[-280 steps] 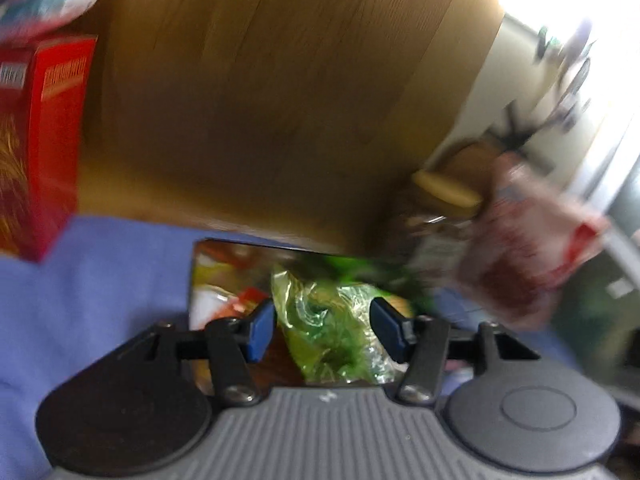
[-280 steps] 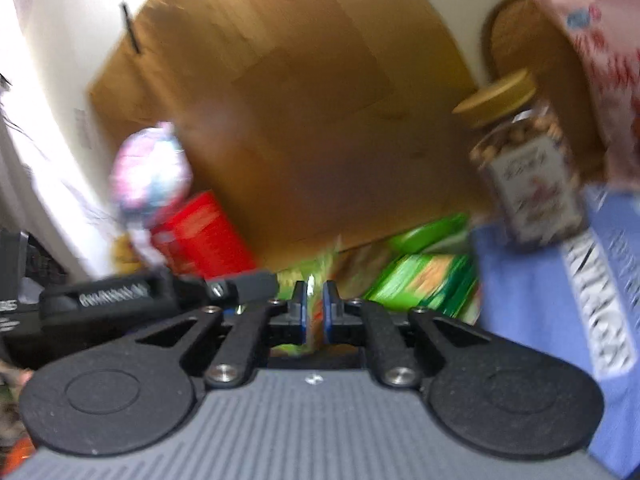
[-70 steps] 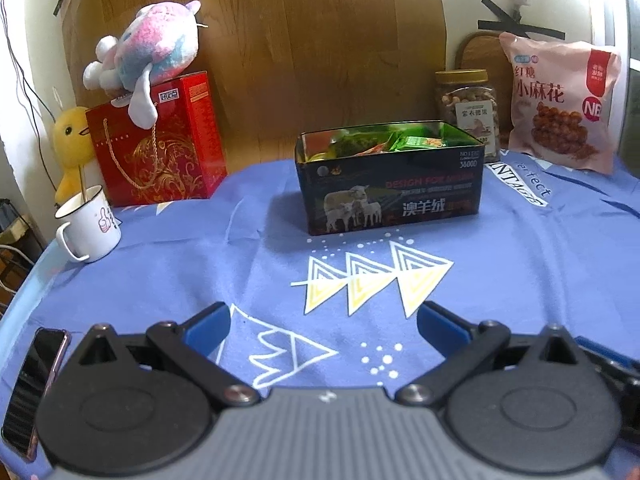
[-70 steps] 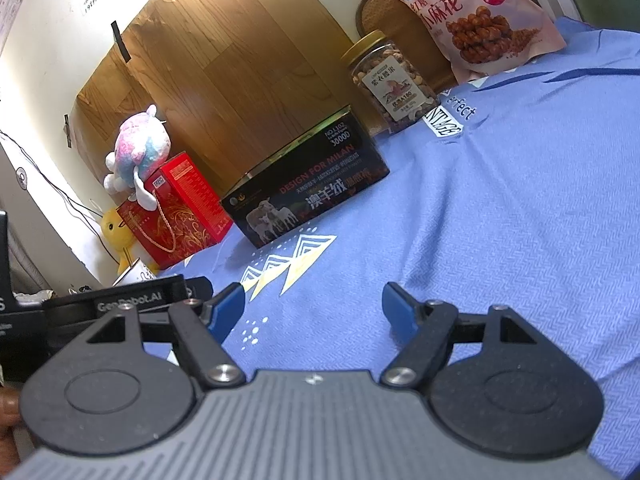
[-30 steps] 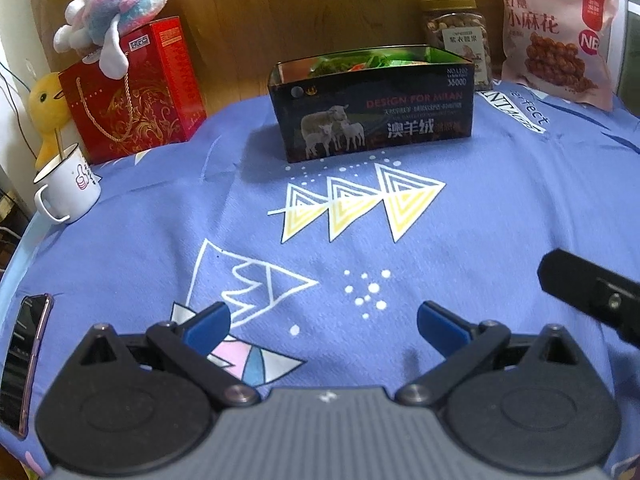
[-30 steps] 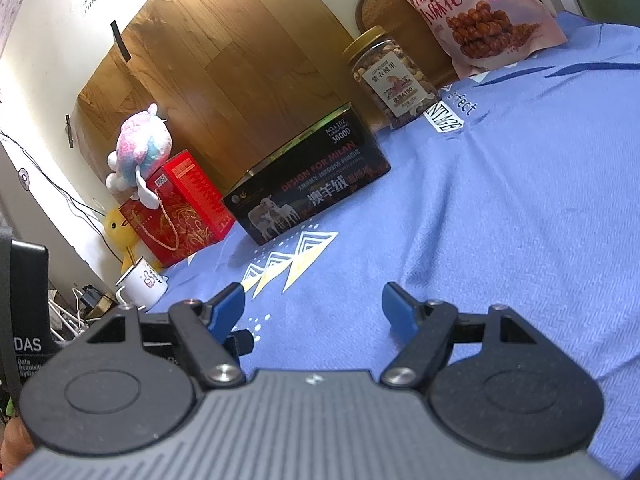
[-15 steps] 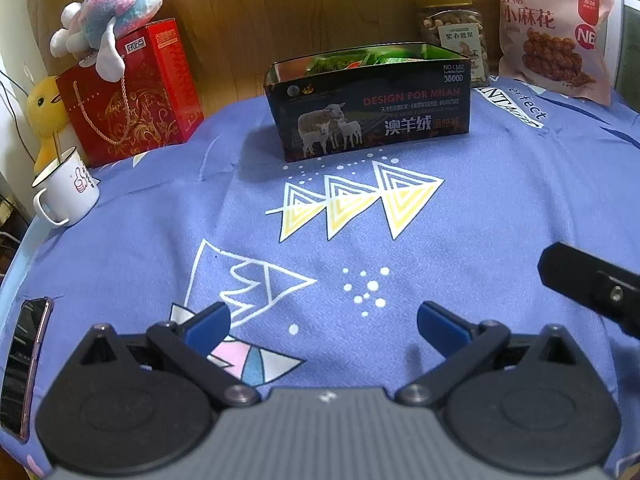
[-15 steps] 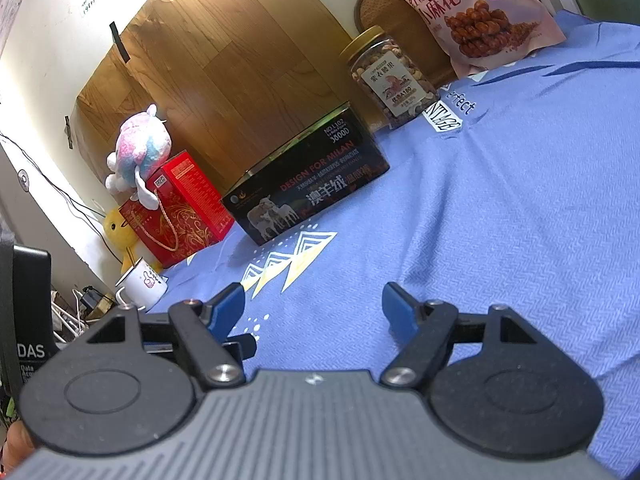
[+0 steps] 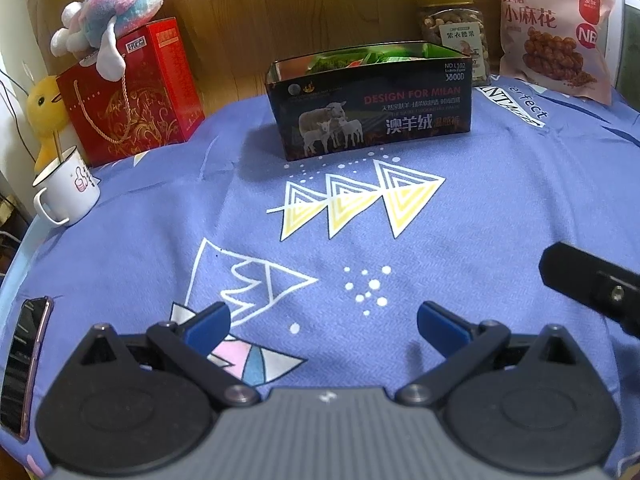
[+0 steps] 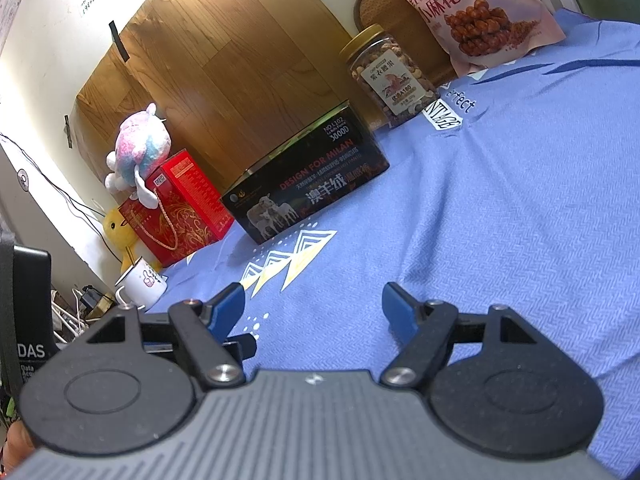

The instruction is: Organize snacks

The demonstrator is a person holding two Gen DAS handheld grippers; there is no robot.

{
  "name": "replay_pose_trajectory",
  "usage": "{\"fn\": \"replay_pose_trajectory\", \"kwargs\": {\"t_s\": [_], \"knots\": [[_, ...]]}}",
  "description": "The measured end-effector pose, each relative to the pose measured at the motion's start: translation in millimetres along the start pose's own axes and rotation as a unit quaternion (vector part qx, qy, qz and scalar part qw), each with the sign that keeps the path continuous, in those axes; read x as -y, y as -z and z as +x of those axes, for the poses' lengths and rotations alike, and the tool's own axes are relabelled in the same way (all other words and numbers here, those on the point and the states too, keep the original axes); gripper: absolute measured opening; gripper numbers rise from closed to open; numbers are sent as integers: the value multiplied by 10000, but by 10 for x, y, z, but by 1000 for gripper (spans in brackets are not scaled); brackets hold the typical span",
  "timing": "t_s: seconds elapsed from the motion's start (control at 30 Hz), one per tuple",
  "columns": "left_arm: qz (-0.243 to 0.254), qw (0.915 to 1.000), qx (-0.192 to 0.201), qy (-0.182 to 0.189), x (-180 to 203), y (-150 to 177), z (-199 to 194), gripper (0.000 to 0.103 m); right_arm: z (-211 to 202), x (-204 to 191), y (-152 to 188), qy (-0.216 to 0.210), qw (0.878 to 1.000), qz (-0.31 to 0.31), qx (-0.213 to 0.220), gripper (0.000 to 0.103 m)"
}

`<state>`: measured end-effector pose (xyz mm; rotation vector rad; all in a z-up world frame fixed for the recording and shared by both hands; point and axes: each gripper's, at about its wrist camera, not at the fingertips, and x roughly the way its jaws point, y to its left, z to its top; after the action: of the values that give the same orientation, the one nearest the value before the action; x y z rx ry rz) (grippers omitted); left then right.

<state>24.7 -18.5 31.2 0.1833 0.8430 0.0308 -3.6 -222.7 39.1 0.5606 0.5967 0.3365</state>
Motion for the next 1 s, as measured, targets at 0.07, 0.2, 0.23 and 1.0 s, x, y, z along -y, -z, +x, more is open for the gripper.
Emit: {"fn": "replay_pose_trajectory", "kwargs": {"t_s": [0.07, 0.2, 0.23, 1.0], "knots": [[13, 10000, 19, -29, -4, -1, -1, 103, 0, -1, 0, 1, 10000, -3, 4, 78], [13, 10000, 32, -59, -8, -1, -6, 103, 1, -1, -1, 1, 10000, 4, -8, 78], [11, 10000, 33, -59, -10, -5, -4, 103, 4, 2, -2, 1, 10000, 7, -9, 78], [185, 9997, 100, -94, 56, 6, -13, 103, 5, 2, -3, -9, 10000, -4, 5, 78]]}}
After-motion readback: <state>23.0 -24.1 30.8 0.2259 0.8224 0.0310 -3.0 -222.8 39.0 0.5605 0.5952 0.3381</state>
